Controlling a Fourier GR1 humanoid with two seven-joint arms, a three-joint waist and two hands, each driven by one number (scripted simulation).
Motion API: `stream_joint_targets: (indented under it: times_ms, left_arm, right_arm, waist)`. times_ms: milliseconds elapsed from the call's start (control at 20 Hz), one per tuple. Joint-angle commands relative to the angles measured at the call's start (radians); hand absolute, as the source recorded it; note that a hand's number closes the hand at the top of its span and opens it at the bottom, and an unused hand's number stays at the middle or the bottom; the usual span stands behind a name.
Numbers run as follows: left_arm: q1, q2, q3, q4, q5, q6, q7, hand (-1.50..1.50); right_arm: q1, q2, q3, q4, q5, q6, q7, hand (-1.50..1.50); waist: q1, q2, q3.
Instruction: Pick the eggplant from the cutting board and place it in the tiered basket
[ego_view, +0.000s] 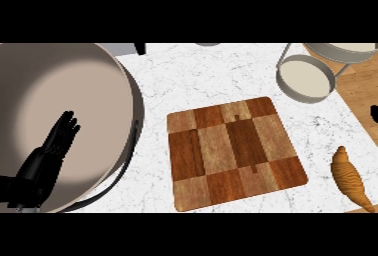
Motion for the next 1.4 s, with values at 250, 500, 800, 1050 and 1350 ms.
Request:
stream_joint_targets:
  times_ms: [250, 500, 800, 1050, 1350]
  left_arm:
    - [-0.026, -0.087, -0.08, 0.074, -0.024, -0.021, -0.027, 0.0]
    - [-0.137, -0.1, -0.084, 0.167, -0.03, -0.075, -0.019, 0.0]
    - [-0.186, -0.164, -0.13, 0.183, -0.077, -0.066, -0.025, 0.0]
    - [-0.225, -0.194, -0.126, 0.246, -0.098, -0.07, -0.034, 0.0]
    - [-0.183, -0.192, -0.122, 0.203, -0.122, -0.073, -0.041, 0.0]
  right_arm:
    - [0.127, -0.272, -0.364, 0.027, -0.31, 0.147, -0.457, 1.5]
    - [0.136, -0.334, -0.451, 0.104, -0.362, 0.243, -0.461, 1.5]
    - [-0.079, -0.38, -0.425, 0.131, -0.348, 0.286, -0.275, 1.5]
    - [-0.201, -0.31, -0.364, 0.151, -0.31, 0.276, -0.184, 1.5]
    - [-0.334, -0.233, -0.288, 0.25, -0.232, 0.291, -0.187, 1.5]
  waist:
    - [0.069, 0.026, -0.023]
    - [0.144, 0.036, -0.025]
    - [0.207, 0.048, -0.025]
    - [0.212, 0.05, -0.025]
    - [0.231, 0.051, -0.024]
